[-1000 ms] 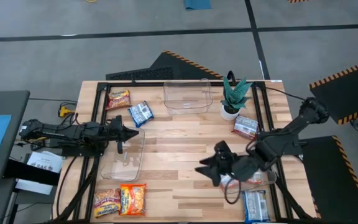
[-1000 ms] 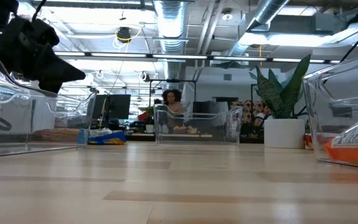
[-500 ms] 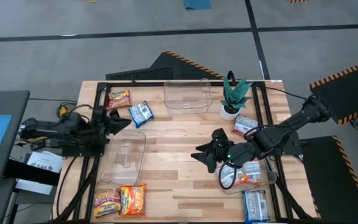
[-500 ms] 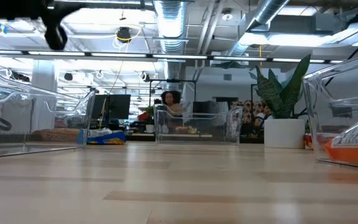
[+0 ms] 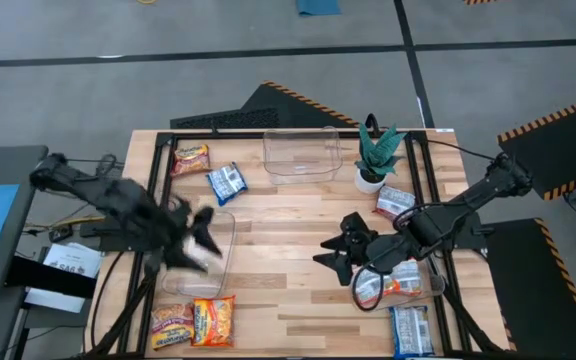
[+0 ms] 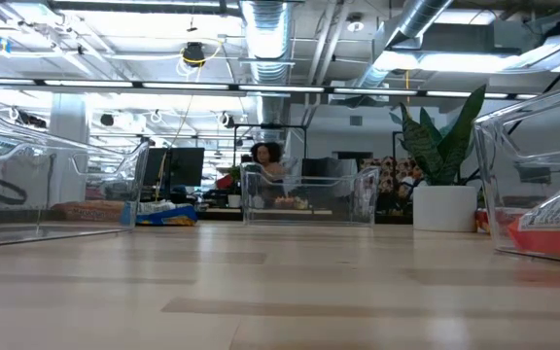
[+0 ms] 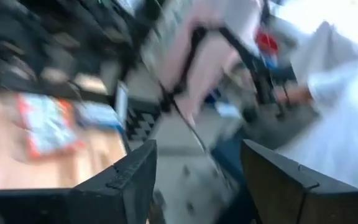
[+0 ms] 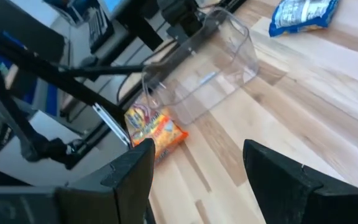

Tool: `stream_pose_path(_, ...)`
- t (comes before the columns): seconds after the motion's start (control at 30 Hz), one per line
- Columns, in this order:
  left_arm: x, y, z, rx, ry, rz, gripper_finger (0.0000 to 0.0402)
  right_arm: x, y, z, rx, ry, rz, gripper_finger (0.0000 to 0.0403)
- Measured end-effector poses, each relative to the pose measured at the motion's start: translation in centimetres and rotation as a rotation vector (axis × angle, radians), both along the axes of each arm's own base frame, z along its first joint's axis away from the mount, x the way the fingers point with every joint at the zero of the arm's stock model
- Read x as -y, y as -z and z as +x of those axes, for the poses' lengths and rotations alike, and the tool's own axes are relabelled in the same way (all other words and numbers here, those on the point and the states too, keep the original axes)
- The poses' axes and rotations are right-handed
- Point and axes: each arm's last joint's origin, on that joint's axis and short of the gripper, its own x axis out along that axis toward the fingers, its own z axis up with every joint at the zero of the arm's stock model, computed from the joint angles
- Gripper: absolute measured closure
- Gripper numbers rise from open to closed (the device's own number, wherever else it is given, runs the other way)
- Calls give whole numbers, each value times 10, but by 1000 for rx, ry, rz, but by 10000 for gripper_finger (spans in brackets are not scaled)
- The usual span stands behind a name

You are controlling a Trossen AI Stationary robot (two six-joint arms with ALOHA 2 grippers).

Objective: Sort Maruchan noodles
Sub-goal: Put the orange noodle pack into the bottom right transparent bin

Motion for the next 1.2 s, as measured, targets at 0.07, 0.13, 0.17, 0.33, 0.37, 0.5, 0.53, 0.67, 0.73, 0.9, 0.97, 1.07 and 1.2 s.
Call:
stream_pose_path(0.07,21,-2,11,-85,57,64,187,-1,2,-2,-18,-10,-15,132)
stream_pose_path(0.13,41,1,19,-203,95,154,187,-3,2,-3,-27,-24,-34,132)
stream_pose_path(0.17,51,4,22,-266,111,206,187,-4,3,-4,-34,-31,-45,132)
stream_pose_path(0.33,95,25,35,-480,199,512,187,-3,6,-6,-66,-42,-81,132)
stream_pose_path(0.37,105,33,38,-502,230,582,187,-3,7,-6,-75,-43,-87,132)
stream_pose_path(0.5,138,69,52,-523,347,811,187,-1,10,-9,-118,-45,-111,132)
stream_pose_path(0.53,145,79,55,-525,367,850,187,-1,11,-9,-130,-47,-116,132)
stream_pose_path(0.67,167,120,68,-560,451,992,187,0,14,-11,-167,-60,-125,132)
stream_pose_path(0.73,175,139,74,-567,492,1054,187,0,15,-11,-176,-61,-130,132)
stream_pose_path(0.9,185,175,83,-570,579,1199,187,1,15,-12,-185,-61,-135,132)
stream_pose_path(0.97,186,184,86,-571,573,1246,187,1,15,-12,-185,-61,-136,132)
stream_pose_path(1.07,187,194,89,-569,560,1307,187,1,15,-12,-185,-61,-135,132)
stream_pose_path(1.2,188,201,91,-562,582,1328,187,1,15,-12,-184,-68,-146,132)
